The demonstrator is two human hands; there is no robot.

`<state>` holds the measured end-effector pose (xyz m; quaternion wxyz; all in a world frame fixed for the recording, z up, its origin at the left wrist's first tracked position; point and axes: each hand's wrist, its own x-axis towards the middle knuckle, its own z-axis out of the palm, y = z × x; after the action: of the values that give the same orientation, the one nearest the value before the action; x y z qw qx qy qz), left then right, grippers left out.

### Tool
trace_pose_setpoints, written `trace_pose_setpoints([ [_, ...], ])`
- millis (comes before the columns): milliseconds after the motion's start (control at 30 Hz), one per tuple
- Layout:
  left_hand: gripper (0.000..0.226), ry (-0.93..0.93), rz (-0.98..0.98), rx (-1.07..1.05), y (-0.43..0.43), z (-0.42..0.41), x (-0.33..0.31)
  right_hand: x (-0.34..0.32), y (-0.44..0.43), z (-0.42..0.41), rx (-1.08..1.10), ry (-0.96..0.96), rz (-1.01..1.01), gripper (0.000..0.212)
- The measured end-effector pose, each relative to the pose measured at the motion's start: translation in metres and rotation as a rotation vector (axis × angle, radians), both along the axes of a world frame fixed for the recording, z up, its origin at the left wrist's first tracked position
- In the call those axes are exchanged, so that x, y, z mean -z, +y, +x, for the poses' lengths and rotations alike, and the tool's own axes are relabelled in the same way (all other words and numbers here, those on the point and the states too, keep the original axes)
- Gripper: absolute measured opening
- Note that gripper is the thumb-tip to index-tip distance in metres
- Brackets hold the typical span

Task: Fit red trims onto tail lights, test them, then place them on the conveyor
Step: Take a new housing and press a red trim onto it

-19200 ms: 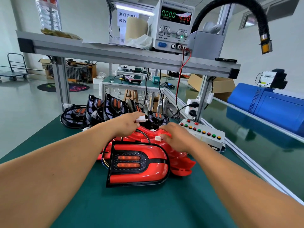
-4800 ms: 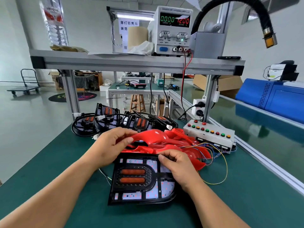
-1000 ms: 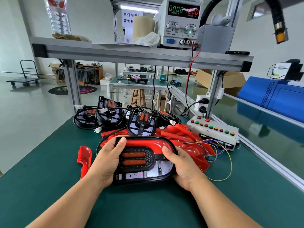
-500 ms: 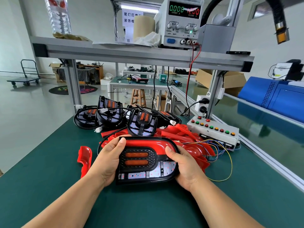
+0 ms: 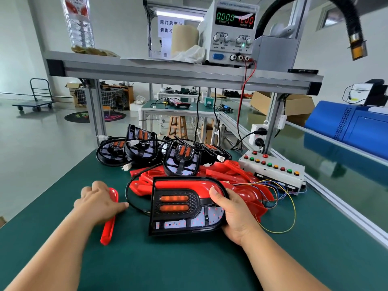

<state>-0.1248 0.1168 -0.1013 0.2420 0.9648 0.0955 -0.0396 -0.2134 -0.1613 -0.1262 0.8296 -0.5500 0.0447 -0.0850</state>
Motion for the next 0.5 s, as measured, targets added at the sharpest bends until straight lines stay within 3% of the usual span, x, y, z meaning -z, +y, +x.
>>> trace_pose_setpoints([
  [100,0.067,0.011,0.011,0.032,0.004,0.002,-0.002,0.001,0.000,0.000,-0.012,-0.013,0.004,0.045],
  [200,0.022,-0.087,0.063,0.106,0.013,0.008,-0.003,0.001,0.000,0.000,-0.016,-0.016,0.008,0.045],
  [267,0.011,-0.175,-0.195,0.134,0.020,0.012,0.001,0.001,0.000,0.000,-0.017,-0.014,0.007,0.045],
  [367,0.033,-0.159,-0.879,0.107,0.020,0.009,0.001,0.001,-0.001,0.000,-0.022,-0.012,0.003,0.044],
  [400,0.036,-0.131,-1.028,0.118,0.020,0.008,0.000,0.001,-0.001,0.000,-0.025,-0.010,-0.002,0.043],
  [500,0.028,-0.058,-1.190,0.175,0.014,0.009,0.002,0.001,-0.001,0.000,-0.033,-0.005,-0.019,0.040],
])
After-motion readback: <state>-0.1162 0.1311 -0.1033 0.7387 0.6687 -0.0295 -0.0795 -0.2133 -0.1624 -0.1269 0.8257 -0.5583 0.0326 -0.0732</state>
